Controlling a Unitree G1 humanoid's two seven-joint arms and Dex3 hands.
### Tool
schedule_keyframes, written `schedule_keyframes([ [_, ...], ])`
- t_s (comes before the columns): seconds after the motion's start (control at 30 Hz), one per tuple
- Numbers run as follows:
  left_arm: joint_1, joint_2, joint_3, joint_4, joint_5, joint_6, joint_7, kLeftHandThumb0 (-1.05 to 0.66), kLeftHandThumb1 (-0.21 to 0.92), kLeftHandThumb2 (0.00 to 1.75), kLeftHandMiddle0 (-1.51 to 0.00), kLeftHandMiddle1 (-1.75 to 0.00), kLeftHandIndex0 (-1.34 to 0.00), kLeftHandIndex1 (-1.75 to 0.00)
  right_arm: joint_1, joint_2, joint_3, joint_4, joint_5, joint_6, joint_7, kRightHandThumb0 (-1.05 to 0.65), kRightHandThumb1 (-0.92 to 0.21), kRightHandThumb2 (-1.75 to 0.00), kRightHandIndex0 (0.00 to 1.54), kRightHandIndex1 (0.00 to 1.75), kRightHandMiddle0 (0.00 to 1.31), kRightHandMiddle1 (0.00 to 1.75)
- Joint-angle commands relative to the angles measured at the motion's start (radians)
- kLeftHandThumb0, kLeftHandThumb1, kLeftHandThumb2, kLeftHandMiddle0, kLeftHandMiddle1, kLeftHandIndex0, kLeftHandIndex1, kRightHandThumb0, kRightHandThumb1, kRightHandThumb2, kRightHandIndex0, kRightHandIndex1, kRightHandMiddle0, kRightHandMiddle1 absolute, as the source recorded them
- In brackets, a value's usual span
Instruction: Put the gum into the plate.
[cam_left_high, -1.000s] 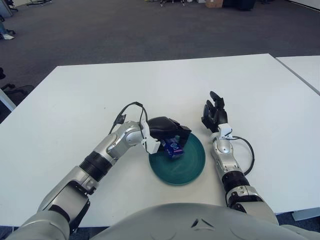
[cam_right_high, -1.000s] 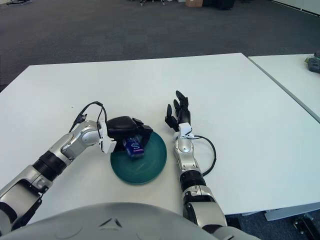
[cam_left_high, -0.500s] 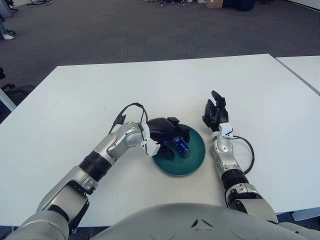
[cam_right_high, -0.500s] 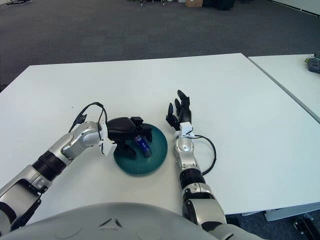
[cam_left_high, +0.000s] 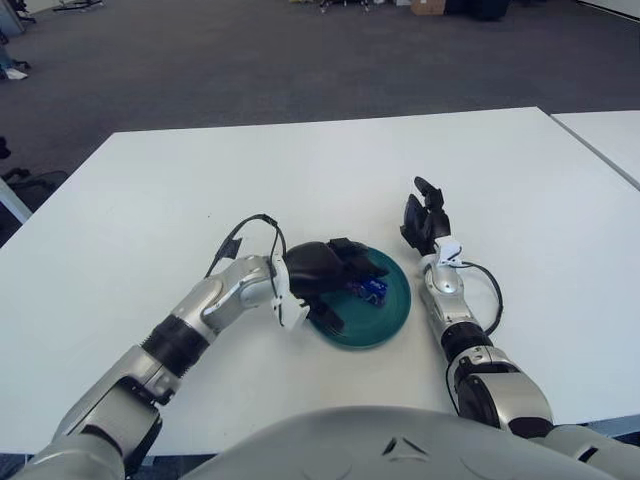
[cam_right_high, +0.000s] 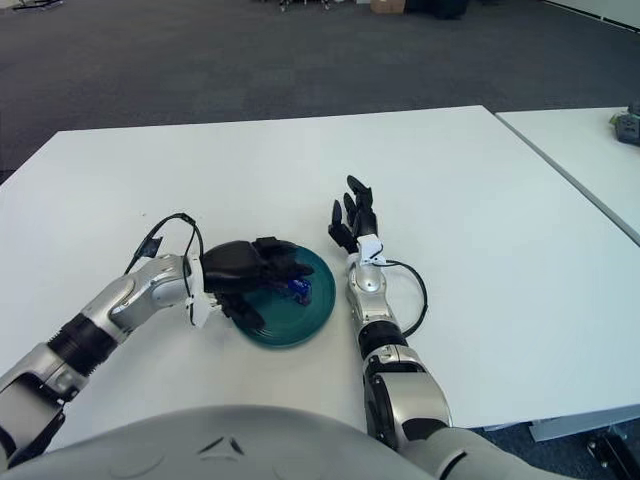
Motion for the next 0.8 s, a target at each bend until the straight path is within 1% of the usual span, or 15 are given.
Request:
schedule_keyframes([
  [0.0, 0.015, 0.018, 0.025, -0.037, 0.001, 0.002, 0.011, -1.05, 0.92, 0.61, 0.0, 0.0, 0.0, 0.0, 0.072, -0.001, -0.006, 0.069, 0.021, 0.025, 0.037, -0.6, -0.92, -0.76, 0.32, 0.01, 0.0, 0.63],
  [0.17, 0.035, 0.011, 0.049, -0.045, -0.03, 0.003, 0.031, -1.05, 0.92, 0.62, 0.0, 0.0, 0.0, 0.0, 0.079, -0.006, -0.006, 0.069, 0.017, 0.02, 0.057, -0.63, -0.92, -0.76, 0.32, 0.01, 0.0, 0.63],
  [0.23, 0.036, 0.0, 0.079, -0.028, -0.072, 0.01, 0.048, -1.05, 0.92, 0.61, 0.0, 0.0, 0.0, 0.0, 0.082, -0.01, -0.002, 0.07, 0.008, 0.018, 0.055, -0.63, -0.92, -0.76, 0.32, 0.01, 0.0, 0.62],
  [0.3, 0.042, -0.015, 0.13, -0.002, -0.145, 0.023, 0.069, -1.05, 0.92, 0.59, 0.0, 0.0, 0.0, 0.0, 0.084, -0.015, 0.002, 0.073, 0.001, 0.018, 0.054, -0.64, -0.92, -0.77, 0.31, 0.01, 0.0, 0.6],
  [0.33, 0.059, -0.027, 0.169, 0.0, -0.223, 0.045, 0.068, -1.05, 0.92, 0.58, 0.0, 0.0, 0.0, 0.0, 0.084, -0.016, 0.002, 0.074, 0.0, 0.021, 0.052, -0.64, -0.92, -0.77, 0.31, 0.0, 0.0, 0.59],
  [0.4, 0.088, -0.048, 0.219, -0.009, -0.336, 0.084, 0.055, -1.05, 0.92, 0.55, 0.0, 0.0, 0.0, 0.0, 0.086, -0.016, 0.002, 0.073, -0.001, 0.026, 0.048, -0.64, -0.92, -0.77, 0.31, 0.0, 0.0, 0.57],
  [0.47, 0.104, -0.06, 0.239, -0.024, -0.389, 0.11, 0.043, -1.05, 0.92, 0.52, 0.0, 0.0, 0.0, 0.0, 0.088, -0.017, 0.001, 0.07, -0.001, 0.028, 0.047, -0.63, -0.92, -0.78, 0.31, 0.0, 0.0, 0.55],
  [0.53, 0.139, -0.106, 0.267, -0.044, -0.46, 0.167, 0.056, -1.05, 0.92, 0.51, 0.0, 0.0, 0.0, 0.0, 0.089, -0.018, 0.001, 0.067, -0.003, 0.038, 0.039, -0.63, -0.92, -0.78, 0.31, 0.0, 0.0, 0.53],
  [0.57, 0.15, -0.146, 0.294, -0.01, -0.485, 0.178, 0.099, -1.05, 0.92, 0.51, 0.0, 0.0, 0.0, 0.0, 0.089, -0.017, 0.001, 0.064, -0.004, 0.045, 0.034, -0.62, -0.92, -0.78, 0.31, 0.0, 0.0, 0.53],
  [0.6, 0.158, -0.199, 0.33, 0.04, -0.512, 0.173, 0.165, -1.05, 0.92, 0.53, 0.0, 0.0, 0.0, 0.0, 0.09, -0.014, 0.001, 0.059, -0.005, 0.05, 0.027, -0.62, -0.92, -0.78, 0.31, 0.0, 0.0, 0.51],
  [0.67, 0.167, -0.271, 0.381, 0.095, -0.548, 0.158, 0.252, -1.05, 0.92, 0.57, 0.0, 0.0, 0.0, 0.0, 0.091, -0.009, 0.001, 0.05, -0.005, 0.055, 0.02, -0.62, -0.92, -0.77, 0.31, 0.0, 0.0, 0.49],
  [0.73, 0.172, -0.302, 0.402, 0.102, -0.567, 0.149, 0.282, -1.05, 0.92, 0.62, 0.0, 0.0, 0.0, 0.0, 0.093, -0.008, 0.001, 0.044, -0.004, 0.057, 0.017, -0.62, -0.92, -0.77, 0.32, 0.01, 0.0, 0.48],
  [0.77, 0.178, -0.341, 0.417, 0.092, -0.605, 0.151, 0.299, -1.05, 0.92, 0.63, 0.0, 0.0, 0.0, 0.0, 0.093, -0.007, 0.001, 0.041, -0.002, 0.059, 0.019, -0.62, -0.92, -0.77, 0.32, 0.01, 0.0, 0.48],
])
